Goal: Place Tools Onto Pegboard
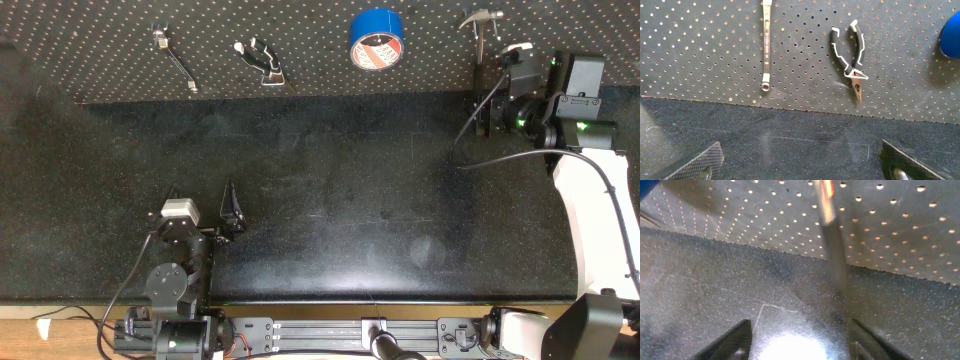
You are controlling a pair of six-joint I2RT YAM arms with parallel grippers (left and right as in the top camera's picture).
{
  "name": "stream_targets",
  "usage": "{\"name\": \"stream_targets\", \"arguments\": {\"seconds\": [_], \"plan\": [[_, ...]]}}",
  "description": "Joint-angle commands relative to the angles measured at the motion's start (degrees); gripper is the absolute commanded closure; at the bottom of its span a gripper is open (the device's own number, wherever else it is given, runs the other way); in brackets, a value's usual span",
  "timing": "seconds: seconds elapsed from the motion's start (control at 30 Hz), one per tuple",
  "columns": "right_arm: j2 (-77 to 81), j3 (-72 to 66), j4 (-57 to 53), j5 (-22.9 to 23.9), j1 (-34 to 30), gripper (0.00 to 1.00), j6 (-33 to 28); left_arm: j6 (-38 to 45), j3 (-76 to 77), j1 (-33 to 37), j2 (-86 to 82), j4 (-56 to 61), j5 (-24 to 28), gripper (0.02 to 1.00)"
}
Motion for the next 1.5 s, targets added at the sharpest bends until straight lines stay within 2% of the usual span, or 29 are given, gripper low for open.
{"name": "stream_targets", "arguments": {"seconds": [0.03, 0.1, 0.2, 0.23, 0.3, 0.43, 0.53, 0.57, 0.63, 0.8, 0.9, 1.03, 1.2, 1.27, 1.33, 1.37, 1.5], "plan": [[-0.02, 0.33, 0.85, 0.17, 0.39, 0.005, 0.15, 0.92, -0.09, 0.28, -0.59, -0.37, 0.81, 0.023], [-2.29, 0.11, 2.36, 1.27, 0.39, 0.003, 0.15, 0.92, -0.09, 0.28, -0.59, -0.37, 0.81, 0.023], [-8.96, -4.59, 5.55, 6.86, 0.39, 0.003, 0.13, 0.92, -0.09, 0.28, -0.59, -0.37, 0.81, 0.023], [-12.7, -9.88, 9.77, 9.18, 0.39, 0.001, 0.15, 0.92, -0.09, 0.28, -0.59, -0.37, 0.81, 0.025], [-16.7, -16.74, 16.24, 9.33, 0.39, 0.001, 0.15, 0.92, -0.09, 0.28, -0.59, -0.37, 0.81, 0.023], [-32.26, -41.22, 44.54, 9.14, 0.42, 0.001, 1.79, 0.92, -0.09, 0.28, -0.59, -0.37, 0.81, 0.023], [-41.59, -51.52, 53.88, 9.57, 0.39, 0.003, 5.81, 0.92, -0.09, 0.28, -0.59, -0.37, 0.81, 0.023], [-44.46, -53.55, 53.88, 11.5, 0.42, 0.001, 9.35, 0.92, -0.09, 0.28, -0.59, -0.37, 0.81, 0.023], [-51.08, -57.75, 53.86, 13.46, 0.42, 0.001, 12.39, 0.92, -0.09, 0.28, -0.59, -0.37, 0.81, 0.023], [-63.39, -63.17, 50.75, 13.9, 2.21, 0.003, 12.81, 0.92, -0.09, 0.28, -0.59, -0.37, 0.81, 0.023], [-64.89, -63.17, 49.29, 13.88, 3.45, 0.003, 12.83, 0.92, -0.09, 0.28, -0.59, -0.37, 0.81, 0.023], [-70.9, -63.17, 39.54, 13.86, 5.84, 0.001, 12.83, 0.92, -0.09, 0.28, -0.59, -0.37, 0.81, 0.023], [-80.89, -63.17, 27.34, 14.36, 5.92, 0.003, 12.76, 0.92, -0.09, 0.28, -0.59, -0.37, 0.81, 0.023], [-82.47, -63.17, 27.12, 16.85, 5.92, 0.003, 9.53, 0.92, -0.09, 0.28, -0.59, -0.37, 0.81, 0.023], [-83.62, -63.17, 26.95, 16.81, 5.92, 0.003, 2.36, 0.92, -0.09, 0.28, -0.59, -0.37, 0.81, 0.023], [-83.93, -63.17, 26.93, 16.83, 5.92, 0.003, 0.61, 0.92, -0.09, 0.28, -0.59, -0.37, 0.81, 0.023], [-84.19, -63.14, 26.91, 16.96, 5.49, 0.003, -0.37, 0.92, -0.09, 0.28, -0.59, -0.37, 0.81, 0.023]]}}
